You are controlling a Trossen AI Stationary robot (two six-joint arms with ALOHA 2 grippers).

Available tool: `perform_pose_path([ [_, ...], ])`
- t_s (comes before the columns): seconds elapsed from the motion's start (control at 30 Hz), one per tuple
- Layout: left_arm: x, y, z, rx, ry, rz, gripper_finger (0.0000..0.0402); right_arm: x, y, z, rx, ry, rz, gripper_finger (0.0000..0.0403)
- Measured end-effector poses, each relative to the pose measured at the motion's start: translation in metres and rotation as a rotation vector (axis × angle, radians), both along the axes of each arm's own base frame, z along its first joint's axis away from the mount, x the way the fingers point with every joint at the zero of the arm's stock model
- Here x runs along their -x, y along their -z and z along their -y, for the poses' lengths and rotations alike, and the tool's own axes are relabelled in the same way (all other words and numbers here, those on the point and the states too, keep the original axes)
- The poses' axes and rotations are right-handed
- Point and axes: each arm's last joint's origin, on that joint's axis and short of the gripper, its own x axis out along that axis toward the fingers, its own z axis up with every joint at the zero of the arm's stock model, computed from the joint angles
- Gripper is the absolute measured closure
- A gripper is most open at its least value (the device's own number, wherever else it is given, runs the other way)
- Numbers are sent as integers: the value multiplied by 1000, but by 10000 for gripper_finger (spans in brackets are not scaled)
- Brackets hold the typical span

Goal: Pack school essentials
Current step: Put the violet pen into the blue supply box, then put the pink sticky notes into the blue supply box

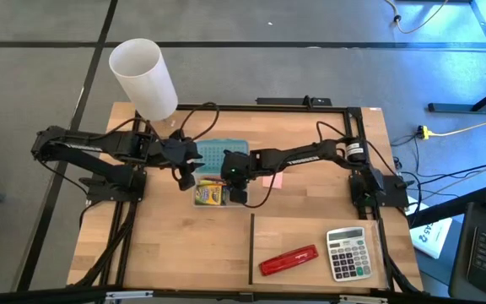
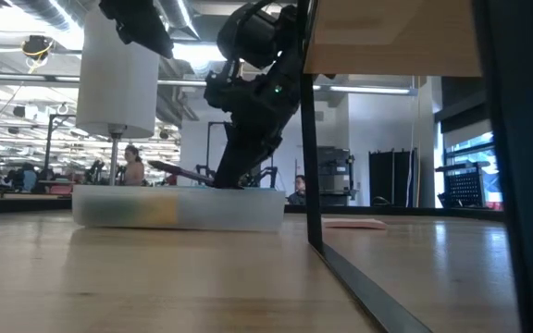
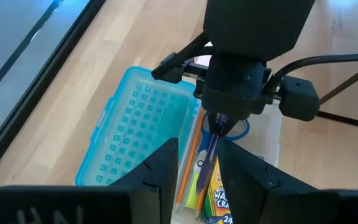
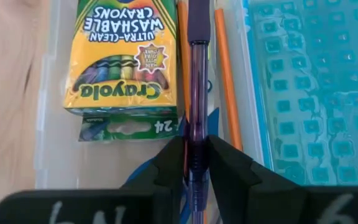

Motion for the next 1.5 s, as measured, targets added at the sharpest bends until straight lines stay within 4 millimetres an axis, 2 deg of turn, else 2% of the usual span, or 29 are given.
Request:
perform_pose_path([
  [0.23, 0, 0, 0, 0, 0, 0, 294, -1, 8, 0, -2, -2, -19, 328],
  [1.1, 0, 0, 0, 0, 0, 0, 294, -2, 8, 0, -17, -6, -9, 325],
  [1.23, 0, 0, 0, 4, 4, 0, 294, -3, 7, 0, -17, -7, 7, 311],
  [1.5, 0, 1, 3, 80, 77, -12, 294, -4, 7, 0, -17, -6, 13, 256],
])
